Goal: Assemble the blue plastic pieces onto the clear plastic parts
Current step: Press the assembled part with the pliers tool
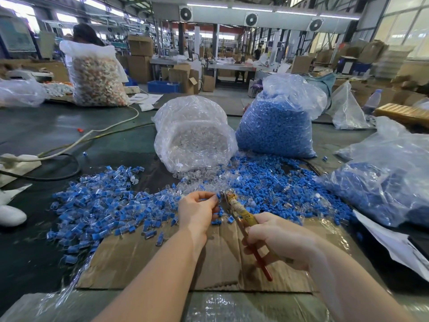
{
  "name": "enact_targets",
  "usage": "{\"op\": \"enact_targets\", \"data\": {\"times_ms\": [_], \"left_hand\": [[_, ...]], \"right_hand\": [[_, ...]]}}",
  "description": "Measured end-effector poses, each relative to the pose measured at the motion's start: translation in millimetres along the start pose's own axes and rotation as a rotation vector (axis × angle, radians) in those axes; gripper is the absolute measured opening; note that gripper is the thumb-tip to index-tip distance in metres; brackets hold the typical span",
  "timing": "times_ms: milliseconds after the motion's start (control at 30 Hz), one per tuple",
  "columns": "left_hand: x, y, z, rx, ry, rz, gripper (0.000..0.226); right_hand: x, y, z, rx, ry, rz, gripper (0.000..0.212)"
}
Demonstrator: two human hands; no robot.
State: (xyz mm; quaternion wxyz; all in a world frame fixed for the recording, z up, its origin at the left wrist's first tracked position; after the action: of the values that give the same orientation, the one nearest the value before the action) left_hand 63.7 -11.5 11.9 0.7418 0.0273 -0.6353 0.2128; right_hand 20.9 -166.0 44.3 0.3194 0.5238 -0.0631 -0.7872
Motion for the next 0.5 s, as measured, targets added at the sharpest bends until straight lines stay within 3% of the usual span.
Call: {"op": "enact_targets", "data": {"times_ms": [233,500], "left_hand": [[0.9,0.6,3.6,0.016,-0.065,-0.104,0.014],[-2.5,0.9,4.1,0.029,0.008,-0.014,0.010]], "right_hand": [[-3.0,1.3,4.5,-0.015,-0.009,0.068,0.010],[-6.1,-3.7,6.7,0.017,0.018,0.157,0.004]]}}
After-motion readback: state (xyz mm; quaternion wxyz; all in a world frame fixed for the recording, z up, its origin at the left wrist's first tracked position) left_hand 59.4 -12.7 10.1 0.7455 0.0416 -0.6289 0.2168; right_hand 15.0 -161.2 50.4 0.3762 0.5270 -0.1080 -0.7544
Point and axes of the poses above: each hand's wrist, its own z-axis away from the middle knuckle, its own y-axis out of the back of the hand, x = y × z, the point moved 1 cm from there along -z, towards the middle knuckle, and after that the axes turned 6 degrees about z, right-handed, at the moved point
